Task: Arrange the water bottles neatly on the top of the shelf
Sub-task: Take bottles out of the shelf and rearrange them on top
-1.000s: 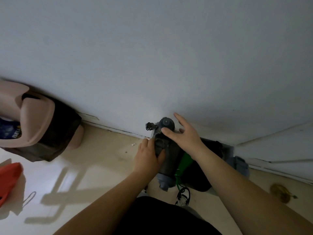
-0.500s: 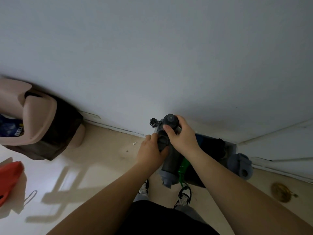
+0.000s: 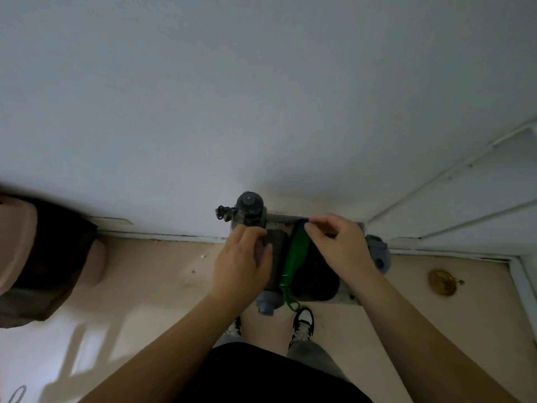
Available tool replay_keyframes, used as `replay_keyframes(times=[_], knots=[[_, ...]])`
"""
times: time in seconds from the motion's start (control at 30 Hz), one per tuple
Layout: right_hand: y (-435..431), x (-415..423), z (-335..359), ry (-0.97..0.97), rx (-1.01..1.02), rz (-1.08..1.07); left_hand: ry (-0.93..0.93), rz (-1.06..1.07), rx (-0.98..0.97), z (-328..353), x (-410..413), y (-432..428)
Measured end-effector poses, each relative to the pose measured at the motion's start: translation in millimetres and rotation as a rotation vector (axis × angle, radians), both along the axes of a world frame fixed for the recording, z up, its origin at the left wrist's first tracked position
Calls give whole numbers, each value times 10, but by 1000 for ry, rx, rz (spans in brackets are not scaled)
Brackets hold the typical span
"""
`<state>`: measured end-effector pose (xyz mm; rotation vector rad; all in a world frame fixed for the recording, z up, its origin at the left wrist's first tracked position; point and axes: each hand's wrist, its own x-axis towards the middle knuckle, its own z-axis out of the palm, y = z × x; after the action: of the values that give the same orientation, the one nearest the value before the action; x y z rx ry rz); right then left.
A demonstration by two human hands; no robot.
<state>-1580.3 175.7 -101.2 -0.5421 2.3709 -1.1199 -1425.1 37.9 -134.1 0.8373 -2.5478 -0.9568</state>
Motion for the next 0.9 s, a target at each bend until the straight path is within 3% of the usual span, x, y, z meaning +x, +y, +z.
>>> replay_keyframes(times=[0.13,0.27,0.4,0.57,0.73,0.9], knots=[[372,244,-193,67,120,-135,-324,-254,320,-295,-93,382],[567,478,-434,-172,162,-263,-504,-326,416,-554,-118,581],[558,498,-458,-492,40,-371,-484,-320,321,-632,-193,618],[557,471,-579,-354,254,-162,-516,-335,278,-691,-313,643],[606,434,-633,-268,228,-84,-460,-146,299,-791,-139,647],[676,408,-712,-318,155,-43,-522,36,428,-913,39,643]])
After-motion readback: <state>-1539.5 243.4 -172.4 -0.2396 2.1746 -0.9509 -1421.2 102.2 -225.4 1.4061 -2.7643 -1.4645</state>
